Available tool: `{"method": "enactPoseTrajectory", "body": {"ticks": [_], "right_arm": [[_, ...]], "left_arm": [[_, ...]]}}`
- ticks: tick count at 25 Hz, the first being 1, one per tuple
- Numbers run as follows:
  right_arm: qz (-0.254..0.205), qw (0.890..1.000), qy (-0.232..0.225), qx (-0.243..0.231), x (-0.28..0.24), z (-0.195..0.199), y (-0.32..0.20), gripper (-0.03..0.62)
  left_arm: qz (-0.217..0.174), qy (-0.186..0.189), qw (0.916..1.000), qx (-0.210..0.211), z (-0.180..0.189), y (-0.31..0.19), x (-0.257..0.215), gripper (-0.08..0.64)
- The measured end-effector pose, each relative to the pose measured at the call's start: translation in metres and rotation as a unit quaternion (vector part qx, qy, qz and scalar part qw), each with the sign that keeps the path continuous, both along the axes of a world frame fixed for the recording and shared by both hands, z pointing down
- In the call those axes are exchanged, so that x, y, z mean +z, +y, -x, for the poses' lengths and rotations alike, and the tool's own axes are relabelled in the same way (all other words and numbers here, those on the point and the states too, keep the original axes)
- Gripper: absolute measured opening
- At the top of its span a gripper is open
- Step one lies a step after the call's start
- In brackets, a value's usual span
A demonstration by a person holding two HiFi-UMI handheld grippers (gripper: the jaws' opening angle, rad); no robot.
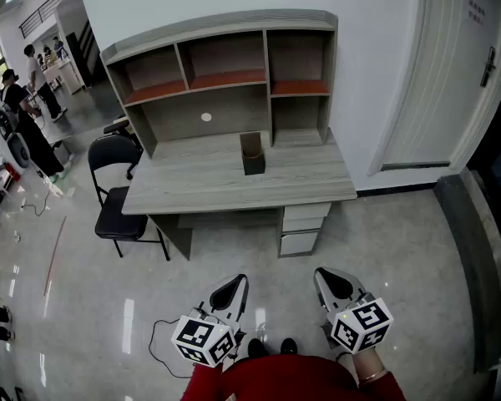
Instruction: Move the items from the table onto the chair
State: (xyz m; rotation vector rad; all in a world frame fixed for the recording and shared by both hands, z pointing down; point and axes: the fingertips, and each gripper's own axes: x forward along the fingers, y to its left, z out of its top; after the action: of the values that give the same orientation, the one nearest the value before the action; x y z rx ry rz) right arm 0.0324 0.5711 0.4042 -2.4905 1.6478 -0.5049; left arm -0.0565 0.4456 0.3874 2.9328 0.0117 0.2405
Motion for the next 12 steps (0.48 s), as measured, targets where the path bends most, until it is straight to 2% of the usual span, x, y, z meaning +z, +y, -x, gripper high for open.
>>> {"method": "enactPoseTrajectory", "body": {"ticks": [12], "right_arm": [[0.007,1.000,-0.005,0.003,0.0053,-0.0099,0.0103,0.012]], "left_arm": [[0.016,-0.011,0.9998,-0.009,-0.0076,0.0055,0.0114,0.008]]}}
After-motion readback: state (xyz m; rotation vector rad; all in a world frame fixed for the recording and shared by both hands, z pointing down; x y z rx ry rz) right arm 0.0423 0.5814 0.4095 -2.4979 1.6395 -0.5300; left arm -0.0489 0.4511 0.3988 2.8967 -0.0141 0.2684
